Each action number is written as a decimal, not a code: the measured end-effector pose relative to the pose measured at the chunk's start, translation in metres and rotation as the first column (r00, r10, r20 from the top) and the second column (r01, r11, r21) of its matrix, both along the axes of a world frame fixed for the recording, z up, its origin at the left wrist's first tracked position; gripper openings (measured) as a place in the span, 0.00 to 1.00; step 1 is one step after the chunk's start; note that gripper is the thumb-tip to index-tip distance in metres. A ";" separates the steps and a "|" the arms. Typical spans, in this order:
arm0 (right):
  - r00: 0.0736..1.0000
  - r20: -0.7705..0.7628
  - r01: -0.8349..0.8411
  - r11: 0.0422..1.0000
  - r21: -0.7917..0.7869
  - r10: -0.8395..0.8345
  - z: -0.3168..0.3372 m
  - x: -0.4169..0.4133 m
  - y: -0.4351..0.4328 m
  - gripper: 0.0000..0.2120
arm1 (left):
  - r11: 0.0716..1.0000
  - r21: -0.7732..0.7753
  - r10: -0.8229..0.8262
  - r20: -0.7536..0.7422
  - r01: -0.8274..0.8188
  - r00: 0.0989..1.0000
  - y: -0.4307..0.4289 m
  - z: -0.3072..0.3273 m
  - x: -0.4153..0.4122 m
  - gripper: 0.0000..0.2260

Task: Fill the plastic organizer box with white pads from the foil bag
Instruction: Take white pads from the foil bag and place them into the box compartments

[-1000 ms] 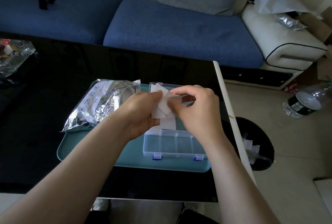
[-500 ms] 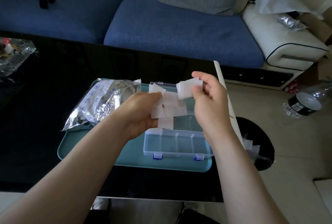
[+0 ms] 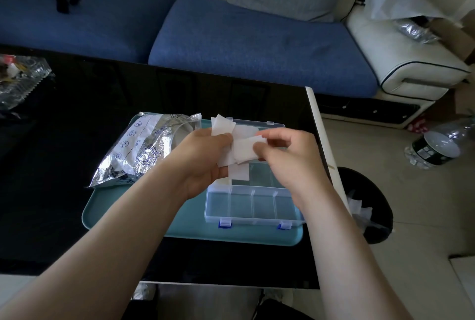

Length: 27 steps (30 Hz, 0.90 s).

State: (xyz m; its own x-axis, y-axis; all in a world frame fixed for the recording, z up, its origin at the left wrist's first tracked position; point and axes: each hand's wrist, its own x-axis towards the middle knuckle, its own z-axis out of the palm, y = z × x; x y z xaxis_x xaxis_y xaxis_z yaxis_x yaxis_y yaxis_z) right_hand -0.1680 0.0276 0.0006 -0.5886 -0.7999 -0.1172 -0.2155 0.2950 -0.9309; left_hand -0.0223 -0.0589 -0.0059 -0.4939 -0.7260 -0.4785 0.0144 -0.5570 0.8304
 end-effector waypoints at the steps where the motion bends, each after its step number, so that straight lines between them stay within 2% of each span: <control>1: 0.999 -0.040 -0.011 1.000 0.008 0.011 -0.001 0.000 0.000 0.11 | 1.000 -0.001 0.000 0.004 0.000 1.000 0.000 0.000 0.000 0.11; 7: 0.999 -0.039 0.010 1.000 0.029 -0.009 -0.001 -0.002 0.001 0.18 | 1.000 -0.023 0.001 0.008 -0.001 1.000 -0.001 0.000 0.001 0.10; 11: 0.980 0.165 0.111 0.994 -0.015 -0.107 0.003 -0.009 0.001 0.16 | 1.000 -0.022 0.014 0.014 -0.014 1.000 -0.002 -0.001 0.001 0.11; 14: 0.956 0.278 0.114 0.992 -0.053 -0.095 0.002 -0.008 0.000 0.14 | 1.000 -0.022 -0.006 0.017 0.006 1.000 -0.002 -0.001 0.001 0.11; 20: 0.988 0.142 0.075 0.993 -0.086 -0.062 -0.002 -0.003 -0.002 0.16 | 0.994 -0.030 -0.102 0.020 0.103 0.995 0.000 0.001 0.002 0.12; 23: 0.987 0.150 0.071 0.996 -0.058 -0.062 -0.003 -0.002 -0.002 0.19 | 0.995 -0.001 -0.103 -0.015 0.103 0.995 0.000 0.003 0.003 0.12; 27: 0.987 0.156 0.058 0.996 -0.063 -0.048 -0.002 -0.004 -0.002 0.18 | 0.993 0.071 -0.092 -0.067 0.096 0.994 0.001 0.005 0.004 0.13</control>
